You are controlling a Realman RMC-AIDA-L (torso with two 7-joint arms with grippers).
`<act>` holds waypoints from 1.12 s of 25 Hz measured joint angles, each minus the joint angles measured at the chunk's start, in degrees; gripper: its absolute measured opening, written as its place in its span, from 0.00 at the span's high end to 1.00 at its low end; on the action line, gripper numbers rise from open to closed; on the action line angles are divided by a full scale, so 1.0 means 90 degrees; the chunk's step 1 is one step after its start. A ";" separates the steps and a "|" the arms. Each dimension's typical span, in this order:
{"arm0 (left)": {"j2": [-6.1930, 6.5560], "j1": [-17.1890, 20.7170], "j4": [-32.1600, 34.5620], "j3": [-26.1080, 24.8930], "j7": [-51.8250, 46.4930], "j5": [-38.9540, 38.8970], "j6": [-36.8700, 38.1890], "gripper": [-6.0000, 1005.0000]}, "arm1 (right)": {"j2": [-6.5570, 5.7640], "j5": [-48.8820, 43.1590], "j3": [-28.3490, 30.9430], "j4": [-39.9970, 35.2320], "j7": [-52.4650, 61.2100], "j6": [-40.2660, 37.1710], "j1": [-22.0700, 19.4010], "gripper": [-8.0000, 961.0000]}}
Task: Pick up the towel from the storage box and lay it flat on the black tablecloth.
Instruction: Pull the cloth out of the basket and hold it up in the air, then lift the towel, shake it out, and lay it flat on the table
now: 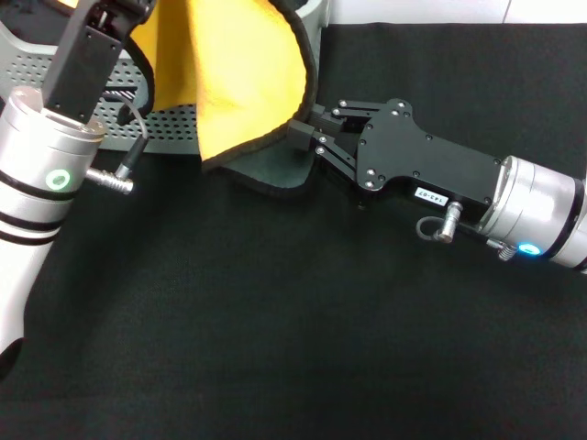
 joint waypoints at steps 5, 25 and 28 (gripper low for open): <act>0.0000 0.0000 -0.0001 0.0000 -0.0039 0.0009 0.0000 0.98 | -0.0001 0.0108 0.0003 0.0030 -0.0014 -0.0085 -0.0003 0.87; 0.0001 0.0683 -0.0092 0.0018 -0.0041 0.0020 -0.0025 0.97 | -0.0089 -0.0003 0.0462 -0.0226 -0.0094 0.0121 -0.0091 0.99; 0.0001 0.0994 -0.0092 0.0024 -0.0043 0.0021 -0.0204 0.97 | -0.0153 -0.0520 0.1190 -0.0336 0.0369 0.0493 -0.0083 0.99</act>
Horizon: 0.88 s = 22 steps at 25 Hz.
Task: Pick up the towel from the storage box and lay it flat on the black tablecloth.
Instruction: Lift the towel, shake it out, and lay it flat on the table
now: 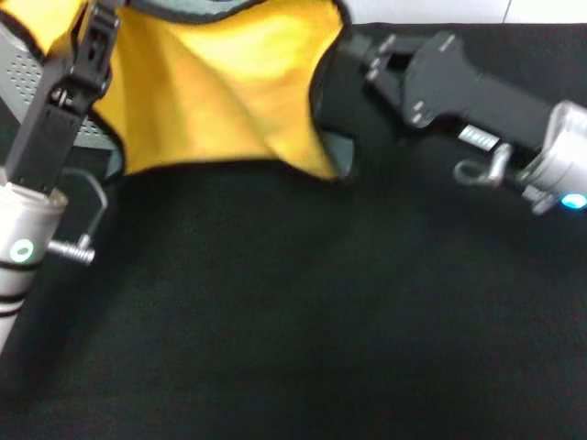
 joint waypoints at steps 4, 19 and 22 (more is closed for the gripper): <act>-0.0001 0.0173 -0.0046 0.0028 -0.0022 0.0105 -0.0107 0.97 | -0.0031 -0.1079 0.1378 -0.0190 0.0856 0.0493 0.0047 0.99; -0.0001 0.0146 -0.0003 0.0035 -0.0026 0.1732 -0.0317 0.96 | -0.0046 -0.3939 0.3909 -0.2258 0.3228 0.0624 0.0253 0.99; 0.0000 0.0168 -0.0001 0.0034 -0.0030 0.1940 -0.0114 0.92 | -0.0042 -0.4077 0.4145 -0.2401 0.3407 0.0621 0.0309 0.99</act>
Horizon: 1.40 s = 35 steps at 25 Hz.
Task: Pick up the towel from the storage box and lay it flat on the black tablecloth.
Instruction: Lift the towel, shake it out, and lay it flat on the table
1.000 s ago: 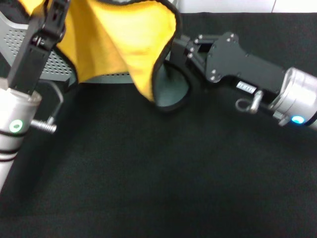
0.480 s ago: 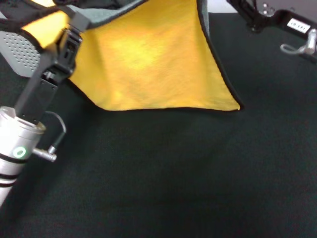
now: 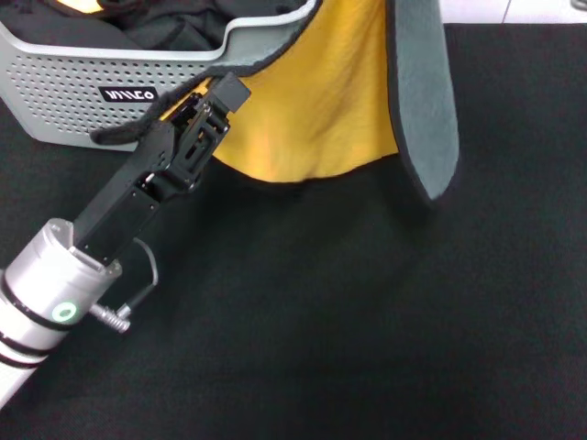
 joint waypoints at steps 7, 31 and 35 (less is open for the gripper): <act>0.0015 0.0150 0.0005 -0.0057 -0.0080 -0.0093 0.0357 0.68 | -0.0022 -0.0012 0.0107 -0.0073 0.0116 -0.0003 0.0036 0.99; 0.0010 -0.0051 0.0867 0.0225 0.1564 0.1545 -0.1115 0.29 | -0.0039 0.0041 0.0455 -0.0516 0.0597 -0.0004 0.0275 0.98; 0.0011 0.0013 0.0866 0.0192 0.1657 0.1385 -0.1177 0.29 | -0.0063 0.0042 0.0460 -0.0522 0.0617 0.0002 0.0300 0.98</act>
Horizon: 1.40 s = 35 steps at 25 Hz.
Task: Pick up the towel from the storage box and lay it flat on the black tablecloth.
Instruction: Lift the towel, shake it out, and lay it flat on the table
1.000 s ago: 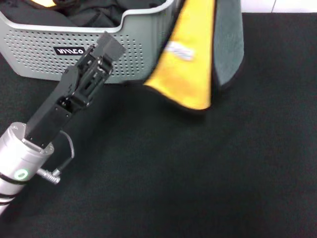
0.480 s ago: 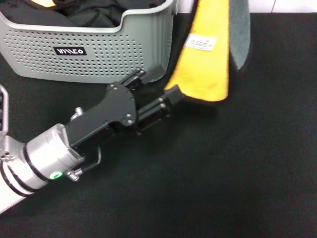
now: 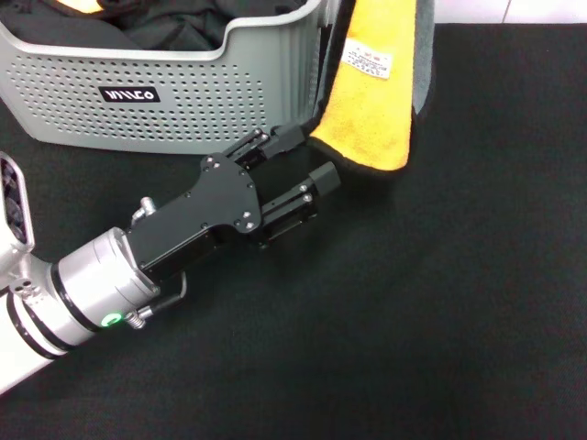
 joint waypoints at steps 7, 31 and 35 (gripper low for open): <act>0.0019 0.0125 0.0060 -0.0006 0.0167 -0.0234 0.0029 0.29 | -0.0017 0.0002 0.0000 -0.0012 0.0071 0.0048 -0.0010 0.97; 0.0085 0.0201 0.0389 0.0018 0.0233 0.0005 0.0093 0.30 | -0.0031 0.0007 -0.0011 -0.0017 0.0225 0.0544 -0.0057 0.96; 0.0092 0.0207 0.0448 0.0046 0.0231 0.0031 0.0040 0.31 | -0.0025 0.0009 0.0001 -0.0035 0.0235 0.0561 -0.0072 0.96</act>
